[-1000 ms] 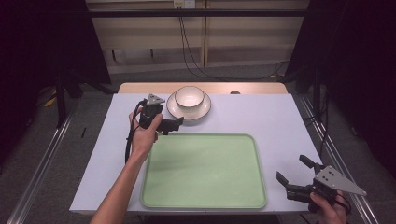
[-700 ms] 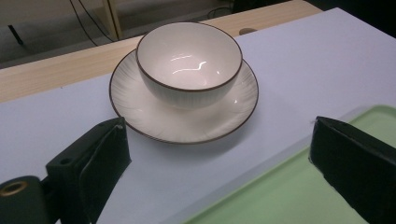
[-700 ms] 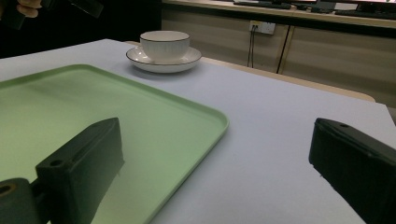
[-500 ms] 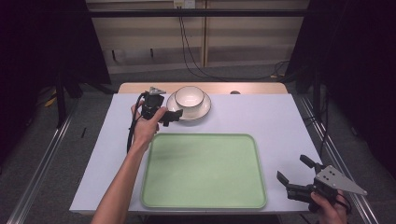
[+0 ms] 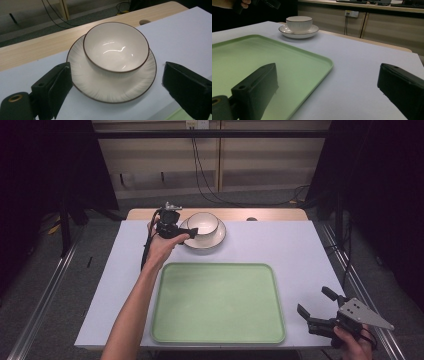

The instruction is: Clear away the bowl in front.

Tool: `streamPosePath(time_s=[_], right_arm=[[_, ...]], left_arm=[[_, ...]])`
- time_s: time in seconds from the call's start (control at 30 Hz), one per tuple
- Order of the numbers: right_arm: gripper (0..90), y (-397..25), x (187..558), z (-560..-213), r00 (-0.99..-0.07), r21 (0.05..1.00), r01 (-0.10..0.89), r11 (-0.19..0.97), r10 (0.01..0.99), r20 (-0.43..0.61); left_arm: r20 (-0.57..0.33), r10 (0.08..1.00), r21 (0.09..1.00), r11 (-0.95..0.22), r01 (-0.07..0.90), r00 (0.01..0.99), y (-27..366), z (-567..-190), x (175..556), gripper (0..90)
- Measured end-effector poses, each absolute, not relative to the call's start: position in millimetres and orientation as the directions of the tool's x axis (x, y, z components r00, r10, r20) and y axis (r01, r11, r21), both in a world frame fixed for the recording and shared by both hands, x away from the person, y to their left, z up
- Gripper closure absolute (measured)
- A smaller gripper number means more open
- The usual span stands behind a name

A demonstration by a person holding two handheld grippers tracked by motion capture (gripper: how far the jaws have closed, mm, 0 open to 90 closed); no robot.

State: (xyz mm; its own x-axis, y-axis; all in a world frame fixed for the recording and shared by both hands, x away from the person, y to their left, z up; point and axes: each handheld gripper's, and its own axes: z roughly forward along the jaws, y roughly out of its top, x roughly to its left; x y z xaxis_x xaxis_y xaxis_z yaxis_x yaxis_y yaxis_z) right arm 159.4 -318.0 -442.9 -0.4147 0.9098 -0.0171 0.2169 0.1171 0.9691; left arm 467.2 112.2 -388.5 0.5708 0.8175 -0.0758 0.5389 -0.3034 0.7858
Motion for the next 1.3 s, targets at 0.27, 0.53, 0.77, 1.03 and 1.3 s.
streamPosePath(time_s=[0.27, 0.53, 0.77, 1.03, 1.3], right_arm=[[2.8, -317.9, 158.8, -443.2, -0.419, 0.97, 0.215, 0.116, 0.908, -0.016], [2.8, -317.7, 157.7, -443.3, -0.429, 0.97, 0.216, 0.114, 0.903, -0.01], [2.8, -317.8, 157.4, -443.3, -0.431, 0.97, 0.216, 0.114, 0.902, -0.01], [2.8, -317.8, 157.4, -443.5, -0.431, 0.969, 0.218, 0.113, 0.902, -0.008], [2.9, -316.8, 156.4, -443.7, -0.429, 0.97, 0.218, 0.112, 0.903, -0.008]], left_arm=[[-0.036, 0.86, 0.741, -0.319, 0.591, 0.508, 107.3, -395.4, 487.8, 4.5], [-0.068, 0.884, 0.741, -0.266, 0.616, 0.462, 111.2, -400.7, 499.3, 11.2], [-0.094, 0.874, 0.723, -0.269, 0.636, 0.477, 107.7, -401.1, 510.7, 16.4], [-0.117, 0.872, 0.705, -0.264, 0.658, 0.476, 102.9, -411.0, 524.4, 26.0], [-0.108, 0.9, 0.663, -0.251, 0.705, 0.422, 104.5, -425.7, 533.9, 29.8]])
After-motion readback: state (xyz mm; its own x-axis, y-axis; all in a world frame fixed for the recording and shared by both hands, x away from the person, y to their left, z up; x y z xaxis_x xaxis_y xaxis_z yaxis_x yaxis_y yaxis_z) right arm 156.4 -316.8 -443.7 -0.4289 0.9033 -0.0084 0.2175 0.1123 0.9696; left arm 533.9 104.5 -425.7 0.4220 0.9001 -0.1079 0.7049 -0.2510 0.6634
